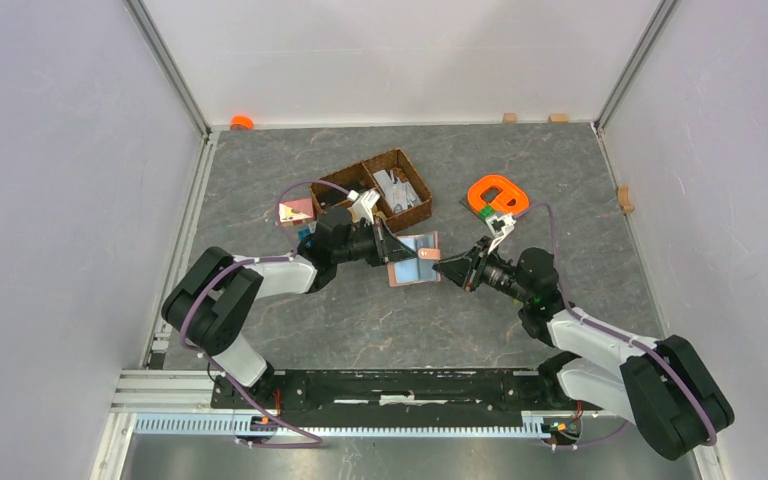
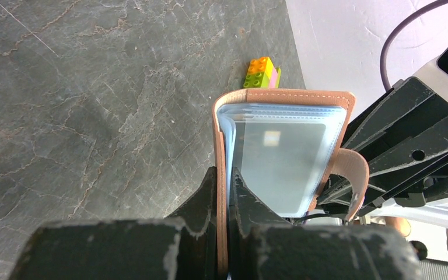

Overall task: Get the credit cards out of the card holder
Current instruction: Remove the credit card from the card holder.

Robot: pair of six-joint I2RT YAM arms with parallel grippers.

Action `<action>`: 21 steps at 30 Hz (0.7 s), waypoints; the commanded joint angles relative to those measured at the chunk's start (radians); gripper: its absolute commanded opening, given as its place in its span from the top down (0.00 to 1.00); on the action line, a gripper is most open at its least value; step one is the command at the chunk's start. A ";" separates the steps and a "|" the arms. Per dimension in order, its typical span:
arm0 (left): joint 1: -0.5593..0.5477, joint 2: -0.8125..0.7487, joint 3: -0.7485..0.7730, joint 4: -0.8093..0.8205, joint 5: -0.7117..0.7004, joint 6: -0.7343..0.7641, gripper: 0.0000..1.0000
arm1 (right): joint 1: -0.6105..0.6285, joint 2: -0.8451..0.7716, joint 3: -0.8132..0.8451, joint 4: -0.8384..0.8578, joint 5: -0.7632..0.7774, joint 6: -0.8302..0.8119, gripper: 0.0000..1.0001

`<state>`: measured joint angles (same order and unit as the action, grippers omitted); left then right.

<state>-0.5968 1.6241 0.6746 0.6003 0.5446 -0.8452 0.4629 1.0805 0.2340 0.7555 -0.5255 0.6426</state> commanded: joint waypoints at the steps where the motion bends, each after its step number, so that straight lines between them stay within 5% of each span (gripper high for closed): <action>1: 0.000 -0.017 0.039 0.056 0.017 0.008 0.98 | 0.005 0.015 0.020 0.085 -0.035 0.012 0.82; 13: -0.002 -0.024 0.036 0.067 0.025 0.003 0.98 | 0.005 0.042 0.052 -0.019 0.010 -0.028 0.94; 21: -0.002 -0.029 0.041 0.035 0.008 0.018 0.98 | 0.006 0.056 0.059 -0.042 0.020 -0.037 0.70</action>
<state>-0.5953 1.6241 0.6758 0.5995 0.5426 -0.8452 0.4641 1.1248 0.2546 0.7204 -0.5224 0.6289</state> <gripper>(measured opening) 0.078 0.265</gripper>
